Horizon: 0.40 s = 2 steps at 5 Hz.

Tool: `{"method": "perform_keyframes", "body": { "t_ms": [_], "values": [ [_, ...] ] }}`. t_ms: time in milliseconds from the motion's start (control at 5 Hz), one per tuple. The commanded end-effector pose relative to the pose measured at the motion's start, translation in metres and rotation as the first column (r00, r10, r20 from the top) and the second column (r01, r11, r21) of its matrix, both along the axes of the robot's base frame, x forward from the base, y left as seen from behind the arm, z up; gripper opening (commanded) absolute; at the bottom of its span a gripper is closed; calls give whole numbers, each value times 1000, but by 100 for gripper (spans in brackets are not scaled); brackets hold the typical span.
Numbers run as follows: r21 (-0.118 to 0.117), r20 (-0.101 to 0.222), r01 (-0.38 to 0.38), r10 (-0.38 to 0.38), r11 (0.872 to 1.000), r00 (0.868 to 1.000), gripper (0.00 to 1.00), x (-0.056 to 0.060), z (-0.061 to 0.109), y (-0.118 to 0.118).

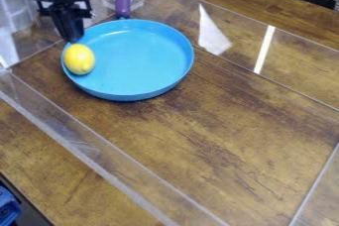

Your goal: Move the carrot to the right side

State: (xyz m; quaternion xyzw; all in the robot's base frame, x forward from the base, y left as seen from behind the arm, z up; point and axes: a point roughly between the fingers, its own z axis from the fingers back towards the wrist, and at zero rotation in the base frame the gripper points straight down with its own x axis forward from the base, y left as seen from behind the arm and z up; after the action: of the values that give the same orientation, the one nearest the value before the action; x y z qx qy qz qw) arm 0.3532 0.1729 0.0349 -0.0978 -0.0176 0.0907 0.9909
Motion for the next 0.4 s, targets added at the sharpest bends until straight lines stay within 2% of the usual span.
{"method": "perform_keyframes", "body": {
  "t_ms": [0, 200],
  "values": [
    [27, 99, -39, 36, 999, 994, 0, 18, 55, -17],
    [43, 104, -89, 84, 995, 991, 0, 27, 63, -25]
  ]
}}
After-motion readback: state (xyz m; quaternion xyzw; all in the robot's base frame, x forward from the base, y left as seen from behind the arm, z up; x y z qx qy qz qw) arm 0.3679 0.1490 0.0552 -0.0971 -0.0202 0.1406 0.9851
